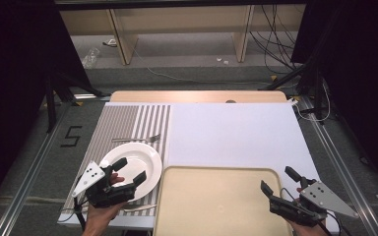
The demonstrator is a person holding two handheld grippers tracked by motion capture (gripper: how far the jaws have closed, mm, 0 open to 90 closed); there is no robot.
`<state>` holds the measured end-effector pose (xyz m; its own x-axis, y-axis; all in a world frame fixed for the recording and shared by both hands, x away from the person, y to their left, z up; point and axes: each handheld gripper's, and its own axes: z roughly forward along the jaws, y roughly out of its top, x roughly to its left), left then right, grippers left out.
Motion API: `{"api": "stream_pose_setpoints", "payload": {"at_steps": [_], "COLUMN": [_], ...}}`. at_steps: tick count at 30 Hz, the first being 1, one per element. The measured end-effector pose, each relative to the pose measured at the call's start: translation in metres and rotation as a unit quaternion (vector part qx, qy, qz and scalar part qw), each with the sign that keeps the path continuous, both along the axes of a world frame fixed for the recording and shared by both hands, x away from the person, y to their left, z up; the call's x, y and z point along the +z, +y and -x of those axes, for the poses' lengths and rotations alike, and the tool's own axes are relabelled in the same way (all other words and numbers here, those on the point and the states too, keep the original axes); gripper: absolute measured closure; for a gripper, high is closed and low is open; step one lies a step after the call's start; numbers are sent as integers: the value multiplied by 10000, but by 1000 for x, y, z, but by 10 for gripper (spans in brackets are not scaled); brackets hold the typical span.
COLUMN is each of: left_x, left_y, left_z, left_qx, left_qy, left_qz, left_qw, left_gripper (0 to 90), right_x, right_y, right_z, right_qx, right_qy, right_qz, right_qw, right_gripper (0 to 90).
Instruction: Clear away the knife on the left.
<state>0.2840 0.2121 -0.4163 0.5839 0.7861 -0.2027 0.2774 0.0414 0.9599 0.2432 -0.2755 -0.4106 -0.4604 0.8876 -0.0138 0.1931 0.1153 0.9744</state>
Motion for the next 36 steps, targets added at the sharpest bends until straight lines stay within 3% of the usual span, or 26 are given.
{"api": "stream_pose_setpoints", "payload": {"at_steps": [12, 18, 23, 28, 30, 36], "left_x": [0, 3, 5, 8, 11, 18], "left_y": [0, -1, -1, -1, -1, 7], "left_z": [0, 0, 0, -1, -1, -1], "left_qx": [-41, -151, -245, -373, -446, -554], "left_qy": [55, 91, 122, 234, 263, 396], "left_qz": [-7, -108, -354, -456, -758, -994], "left_qw": [10000, 9998, 9990, 9980, 9958, 9927], "left_gripper": [158, 158, 158, 158, 158, 159], "right_x": [0, 0, 0, 0, 0, -1], "right_y": [0, 0, 1, 1, 1, 2], "right_z": [0, 0, 0, 0, 0, 0], "right_qx": [13, 20, 31, 37, 33, 43], "right_qy": [18, 13, 34, 40, 34, 58], "right_qz": [-17, -3, -11, -13, -22, -6], "right_qw": [10000, 10000, 10000, 10000, 10000, 10000], "right_gripper": [161, 161, 161, 162, 162, 162]}}
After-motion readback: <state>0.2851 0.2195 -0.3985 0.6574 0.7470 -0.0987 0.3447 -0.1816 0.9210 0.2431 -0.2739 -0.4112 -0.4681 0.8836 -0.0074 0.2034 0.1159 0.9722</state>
